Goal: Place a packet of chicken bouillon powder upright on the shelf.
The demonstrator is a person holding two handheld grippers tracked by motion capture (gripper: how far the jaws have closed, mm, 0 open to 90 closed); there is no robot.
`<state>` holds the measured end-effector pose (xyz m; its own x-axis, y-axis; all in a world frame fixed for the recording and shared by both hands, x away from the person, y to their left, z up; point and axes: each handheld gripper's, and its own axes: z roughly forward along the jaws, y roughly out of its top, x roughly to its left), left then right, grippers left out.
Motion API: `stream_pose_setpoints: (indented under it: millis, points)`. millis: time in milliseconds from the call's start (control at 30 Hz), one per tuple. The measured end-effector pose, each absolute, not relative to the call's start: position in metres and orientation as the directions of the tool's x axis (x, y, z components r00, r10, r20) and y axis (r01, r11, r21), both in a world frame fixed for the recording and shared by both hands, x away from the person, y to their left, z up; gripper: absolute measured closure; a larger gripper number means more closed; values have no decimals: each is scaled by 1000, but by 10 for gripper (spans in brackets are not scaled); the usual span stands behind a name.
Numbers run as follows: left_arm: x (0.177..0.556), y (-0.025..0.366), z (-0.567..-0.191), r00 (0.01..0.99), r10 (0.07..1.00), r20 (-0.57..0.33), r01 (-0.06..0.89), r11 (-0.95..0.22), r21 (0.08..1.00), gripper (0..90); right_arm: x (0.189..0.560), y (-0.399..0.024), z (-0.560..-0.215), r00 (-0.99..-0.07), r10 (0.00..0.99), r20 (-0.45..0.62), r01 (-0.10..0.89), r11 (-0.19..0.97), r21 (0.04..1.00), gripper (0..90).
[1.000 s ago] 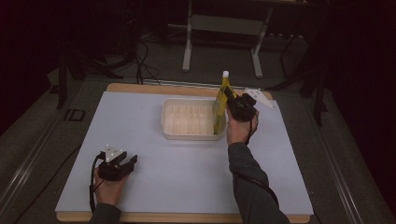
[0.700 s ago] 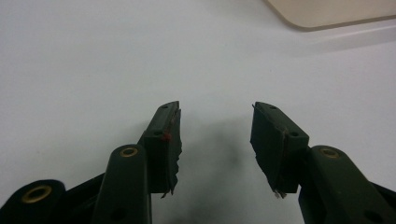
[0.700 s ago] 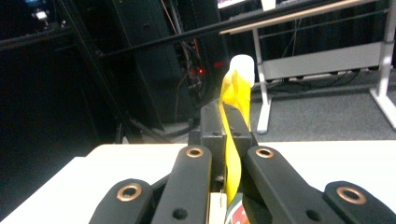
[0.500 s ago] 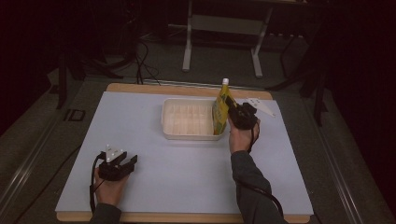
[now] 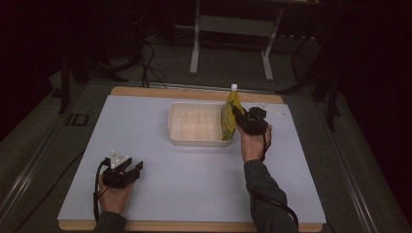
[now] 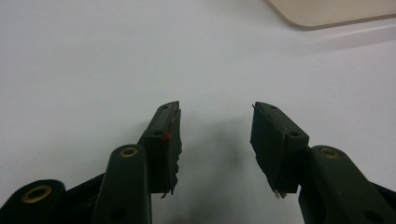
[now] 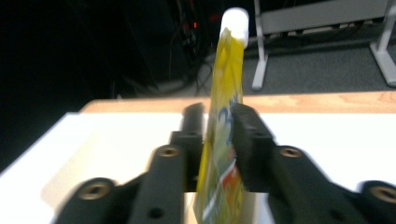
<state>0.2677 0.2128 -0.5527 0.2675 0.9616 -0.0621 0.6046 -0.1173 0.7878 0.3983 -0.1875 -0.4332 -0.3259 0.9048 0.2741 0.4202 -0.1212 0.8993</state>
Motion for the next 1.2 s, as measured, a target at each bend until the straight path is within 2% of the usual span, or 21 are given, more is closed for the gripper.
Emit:
stream_pose_setpoints:
  millis: [100, 367, 867, 1200]
  points:
    - [268, 213, -553, 268, 961, -60, 605, -120, 787, 529, 401, -189, -434, -343, 898, 274, 462, -93, 882, 629]
    - [268, 213, -553, 267, 962, -61, 605, -118, 787, 527, 399, -198, -429, -392, 895, 211, 504, 17, 864, 534]
    - [268, 213, -553, 262, 963, -60, 605, -116, 788, 525, 379, -215, -419, -502, 854, 135, 522, 174, 835, 509]
    - [268, 213, -553, 243, 968, -58, 609, -106, 786, 515, 364, -222, -433, -571, 810, 133, 566, 271, 778, 484]
